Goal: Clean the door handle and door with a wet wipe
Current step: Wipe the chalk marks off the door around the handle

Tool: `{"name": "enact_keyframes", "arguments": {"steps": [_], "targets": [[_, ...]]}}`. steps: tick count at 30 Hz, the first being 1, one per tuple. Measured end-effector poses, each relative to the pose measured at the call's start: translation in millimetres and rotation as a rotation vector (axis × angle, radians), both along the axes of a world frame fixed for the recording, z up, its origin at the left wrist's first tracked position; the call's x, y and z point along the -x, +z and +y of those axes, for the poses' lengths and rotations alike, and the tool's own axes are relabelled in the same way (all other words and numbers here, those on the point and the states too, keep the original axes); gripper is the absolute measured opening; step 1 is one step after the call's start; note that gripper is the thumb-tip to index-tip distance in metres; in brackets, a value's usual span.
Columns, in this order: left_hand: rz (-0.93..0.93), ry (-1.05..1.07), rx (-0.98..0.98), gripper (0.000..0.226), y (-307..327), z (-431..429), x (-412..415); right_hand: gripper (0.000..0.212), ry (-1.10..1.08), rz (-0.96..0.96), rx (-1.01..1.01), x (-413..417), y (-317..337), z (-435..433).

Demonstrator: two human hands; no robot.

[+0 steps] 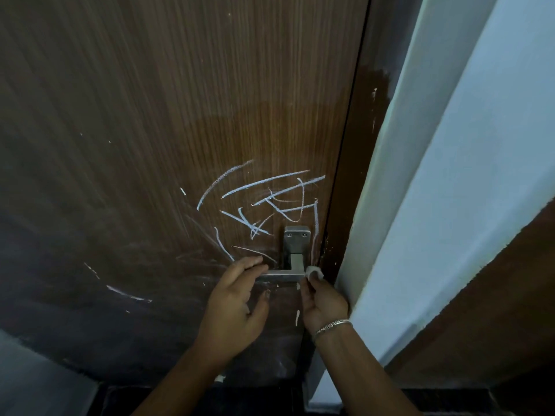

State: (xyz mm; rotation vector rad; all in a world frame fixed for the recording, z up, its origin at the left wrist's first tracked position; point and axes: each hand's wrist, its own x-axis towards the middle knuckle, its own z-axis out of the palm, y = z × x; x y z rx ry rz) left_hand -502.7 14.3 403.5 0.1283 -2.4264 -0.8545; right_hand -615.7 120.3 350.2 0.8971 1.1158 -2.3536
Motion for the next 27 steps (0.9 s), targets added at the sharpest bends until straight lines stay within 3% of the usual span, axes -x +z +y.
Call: {"name": "enact_keyframes", "arguments": {"steps": [2, 5, 13, 21, 27], "targets": [[0.001, -0.004, 0.017, 0.043, -0.7, -0.1, -1.0, 0.008, 0.007, 0.042, 0.01, -0.6, 3.1, 1.0], [0.004, 0.002, 0.025, 0.042, -1.5, -1.3, -1.5, 0.021, -0.022, 0.156, -0.133, -6.4, 6.3, -4.3], [0.039, 0.005, -0.015, 0.036, 4.4, -0.6, -2.0, 0.008, -0.09, 0.662, -0.64, -13.8, 32.6, -3.5], [0.071, -0.014, -0.049, 0.033, 7.4, -1.1, -1.4, 0.009, -0.156, 0.962, -0.804, -6.5, 55.6, -3.9], [0.081, -0.052, -0.04, 0.035, 6.4, 2.9, 1.8, 0.01, -0.281, 1.4, -0.997, 4.6, 97.0, -15.4]]}}
